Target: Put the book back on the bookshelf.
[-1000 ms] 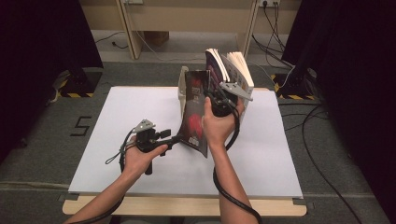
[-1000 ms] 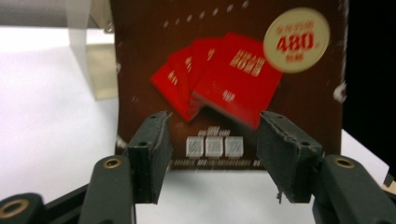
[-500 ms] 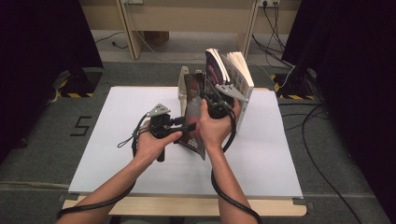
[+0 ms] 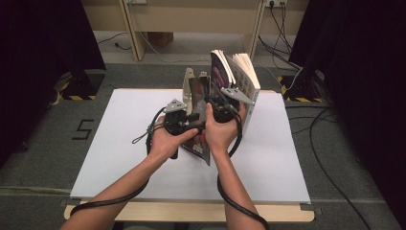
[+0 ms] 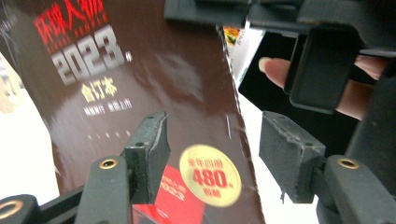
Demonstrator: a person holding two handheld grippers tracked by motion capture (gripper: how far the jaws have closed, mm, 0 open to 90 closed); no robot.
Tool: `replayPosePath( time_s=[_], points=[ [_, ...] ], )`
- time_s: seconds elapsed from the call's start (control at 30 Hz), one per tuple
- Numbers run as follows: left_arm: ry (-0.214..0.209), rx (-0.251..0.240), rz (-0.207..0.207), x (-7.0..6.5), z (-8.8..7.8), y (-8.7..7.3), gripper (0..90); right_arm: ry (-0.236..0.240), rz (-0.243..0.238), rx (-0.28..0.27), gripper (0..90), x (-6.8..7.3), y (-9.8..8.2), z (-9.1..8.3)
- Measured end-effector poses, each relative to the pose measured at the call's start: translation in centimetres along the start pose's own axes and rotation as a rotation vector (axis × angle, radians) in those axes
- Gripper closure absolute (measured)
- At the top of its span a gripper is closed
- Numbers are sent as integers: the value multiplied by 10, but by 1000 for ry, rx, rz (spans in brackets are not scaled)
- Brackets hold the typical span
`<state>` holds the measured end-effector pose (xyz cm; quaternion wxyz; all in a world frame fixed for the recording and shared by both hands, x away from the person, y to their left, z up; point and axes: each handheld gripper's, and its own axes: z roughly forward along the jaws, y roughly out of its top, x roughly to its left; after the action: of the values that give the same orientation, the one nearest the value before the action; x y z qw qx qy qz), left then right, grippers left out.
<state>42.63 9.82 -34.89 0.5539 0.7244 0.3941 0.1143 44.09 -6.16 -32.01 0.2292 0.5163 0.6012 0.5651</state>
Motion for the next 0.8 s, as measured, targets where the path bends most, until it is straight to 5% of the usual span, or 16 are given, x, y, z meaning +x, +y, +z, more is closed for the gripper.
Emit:
replayPosePath(
  time_s=[0.43, 0.53, 0.8],
  points=[
    [44, 25, 2, -1, 16, -4, 441, 16, -6, 20, 864, 3, 2, 1],
    [60, 30, 31, -4, 15, -4, 495, 31, 9, 30, 863, 4, 1, 2],
    [84, 11, 8, -6, 2, -12, 697, 44, -21, 49, 860, 10, 1, 3]
  ],
)
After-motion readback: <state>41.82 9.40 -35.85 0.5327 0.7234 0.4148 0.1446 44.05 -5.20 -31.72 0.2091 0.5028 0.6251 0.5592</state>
